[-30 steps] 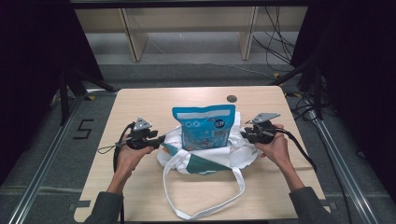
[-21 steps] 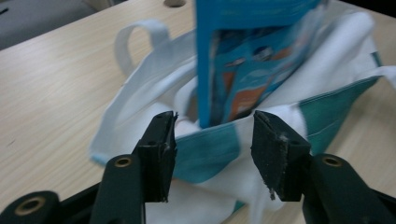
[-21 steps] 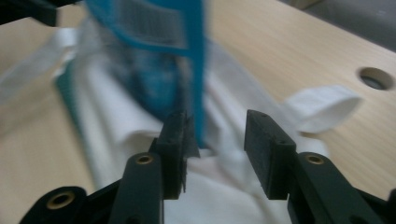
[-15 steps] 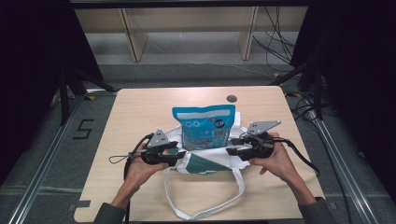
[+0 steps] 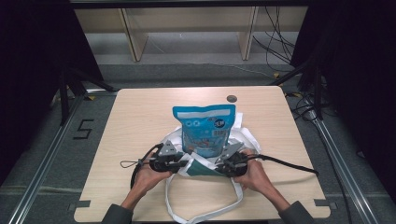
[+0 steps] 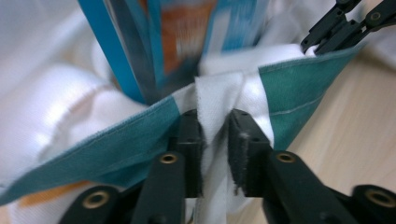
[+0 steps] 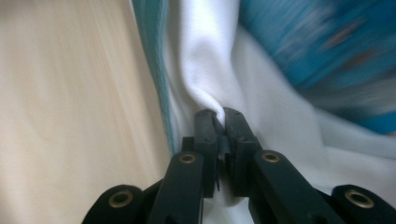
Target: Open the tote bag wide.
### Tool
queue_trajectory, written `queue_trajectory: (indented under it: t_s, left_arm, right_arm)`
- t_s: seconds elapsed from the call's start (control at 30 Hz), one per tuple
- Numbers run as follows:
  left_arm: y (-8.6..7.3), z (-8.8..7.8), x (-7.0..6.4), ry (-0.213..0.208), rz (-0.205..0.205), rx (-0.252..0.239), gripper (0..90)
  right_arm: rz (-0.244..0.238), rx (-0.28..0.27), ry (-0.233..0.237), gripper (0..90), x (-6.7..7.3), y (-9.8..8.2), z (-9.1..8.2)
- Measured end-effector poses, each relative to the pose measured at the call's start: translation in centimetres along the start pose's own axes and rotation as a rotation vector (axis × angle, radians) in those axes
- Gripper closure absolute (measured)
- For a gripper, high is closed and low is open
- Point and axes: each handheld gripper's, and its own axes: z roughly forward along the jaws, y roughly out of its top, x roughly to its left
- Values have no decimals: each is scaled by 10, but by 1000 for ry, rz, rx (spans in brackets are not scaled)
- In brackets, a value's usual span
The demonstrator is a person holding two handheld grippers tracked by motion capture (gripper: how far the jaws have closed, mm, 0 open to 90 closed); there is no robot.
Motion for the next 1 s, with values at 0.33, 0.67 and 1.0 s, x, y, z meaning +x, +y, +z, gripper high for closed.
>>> queue_trajectory:
  t_s: [0.33, 0.67, 1.0]
  left_arm:
    - [-9, 8, 6, 4, -48, 11, 828]
    - [-3, 12, 12, 38, -44, 29, 823]
    - [-5, 18, 13, 42, -46, 38, 844]
  right_arm:
    - [76, -135, 30, 717, -18, 7, -48]
    - [240, -120, -316, 675, -90, -17, -71]
    - [265, -99, -317, 884, -127, -29, -36]
